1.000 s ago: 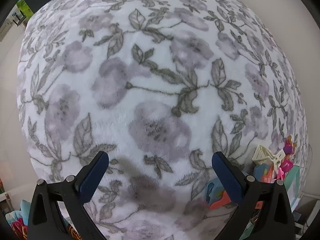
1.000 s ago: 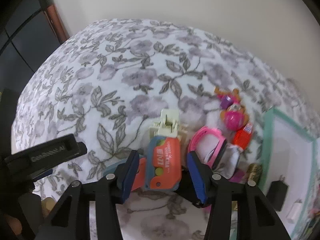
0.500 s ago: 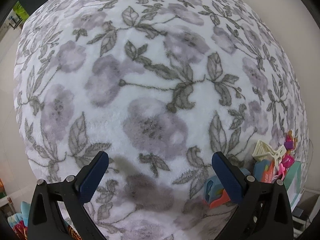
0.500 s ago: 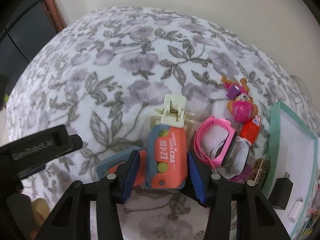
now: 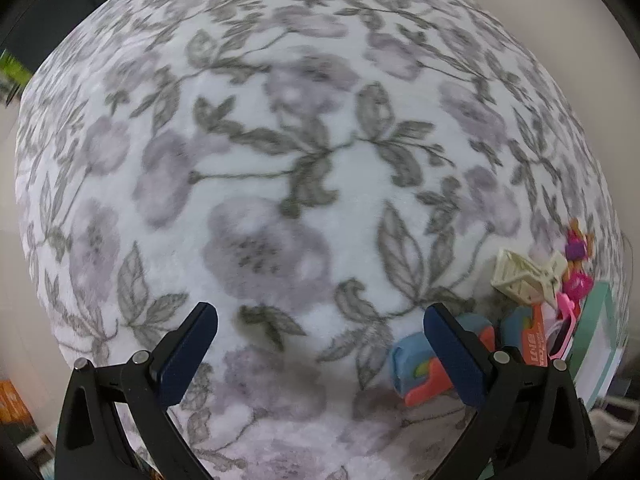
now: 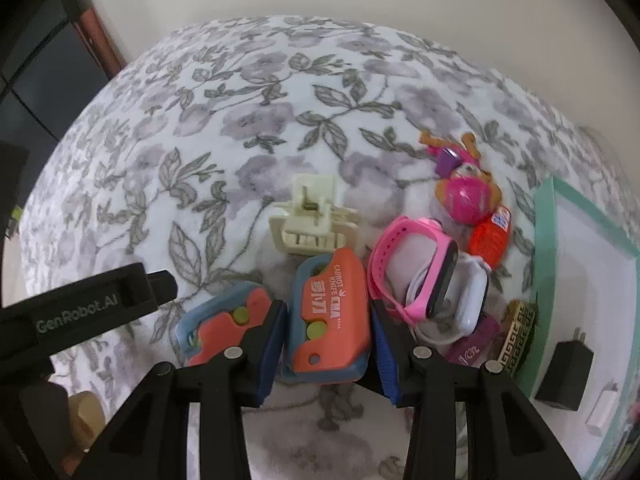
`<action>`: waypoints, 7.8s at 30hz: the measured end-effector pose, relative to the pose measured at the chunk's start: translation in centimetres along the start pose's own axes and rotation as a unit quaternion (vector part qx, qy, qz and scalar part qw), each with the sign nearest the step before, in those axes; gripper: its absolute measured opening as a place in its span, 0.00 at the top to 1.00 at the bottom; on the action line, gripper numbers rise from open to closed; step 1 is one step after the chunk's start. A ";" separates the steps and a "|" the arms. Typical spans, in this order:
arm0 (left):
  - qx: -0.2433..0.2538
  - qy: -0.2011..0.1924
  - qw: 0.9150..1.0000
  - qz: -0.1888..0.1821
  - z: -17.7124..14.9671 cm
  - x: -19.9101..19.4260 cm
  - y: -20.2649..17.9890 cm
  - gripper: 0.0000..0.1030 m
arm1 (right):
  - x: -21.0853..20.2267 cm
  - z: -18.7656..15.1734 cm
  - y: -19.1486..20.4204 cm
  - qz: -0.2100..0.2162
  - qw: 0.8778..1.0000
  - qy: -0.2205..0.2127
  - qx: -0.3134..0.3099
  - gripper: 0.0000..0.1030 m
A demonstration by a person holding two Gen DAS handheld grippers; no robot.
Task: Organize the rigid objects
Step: 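Move both tools back to the toy pile beside the tray, then grasp the orange toy gun half with the right tool while the left grasps the blue half, then carry both toy gun pieces over the white tray with both tools, then open both tools to release the toy gun pieces into the tray, then move both open tools back to the item pile beside the tray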
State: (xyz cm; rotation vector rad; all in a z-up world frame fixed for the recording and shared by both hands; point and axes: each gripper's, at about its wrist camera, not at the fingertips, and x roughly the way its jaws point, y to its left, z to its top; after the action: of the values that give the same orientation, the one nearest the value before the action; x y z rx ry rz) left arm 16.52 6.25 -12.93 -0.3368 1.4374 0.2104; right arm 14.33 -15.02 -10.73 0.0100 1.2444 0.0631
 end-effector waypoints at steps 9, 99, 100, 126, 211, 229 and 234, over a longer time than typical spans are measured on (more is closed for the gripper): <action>0.151 -0.014 0.988 -0.006 -1.1 -0.8 -6.3 0.00 | -1.4 -1.3 -2.9 0.040 0.999 0.001 0.035 0.58; 0.245 -0.056 0.967 -0.037 -3.4 0.7 -14.1 0.80 | -5.4 -4.0 -10.8 0.107 0.981 -0.028 0.159 0.67; 0.245 -0.058 0.967 -0.037 -3.3 0.4 -14.0 0.80 | -5.4 -4.0 -10.9 0.107 0.981 -0.028 0.159 0.67; 0.360 -0.205 0.899 -0.140 -9.2 -16.6 -24.5 0.79 | -18.5 -5.4 -21.6 0.025 0.948 -0.191 0.255 0.67; 0.115 -0.198 0.972 -0.058 -1.4 -12.2 -7.9 0.00 | -15.0 -1.5 -11.9 -0.003 0.977 -0.152 0.151 0.18; 0.152 -0.044 0.987 -0.031 -2.5 -2.4 -9.7 0.00 | -4.9 -2.4 -8.5 -0.003 0.994 -0.018 0.112 0.13; 0.153 -0.013 0.988 -0.031 -3.1 -0.3 -10.2 0.00 | -4.5 -2.7 -8.9 0.003 0.993 -0.014 0.118 0.04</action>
State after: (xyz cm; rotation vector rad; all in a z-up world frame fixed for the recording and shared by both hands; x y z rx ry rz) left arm 17.09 -4.35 -11.94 -0.1274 1.4068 -0.0572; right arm 10.76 -24.18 -7.72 0.2184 1.2177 -0.0793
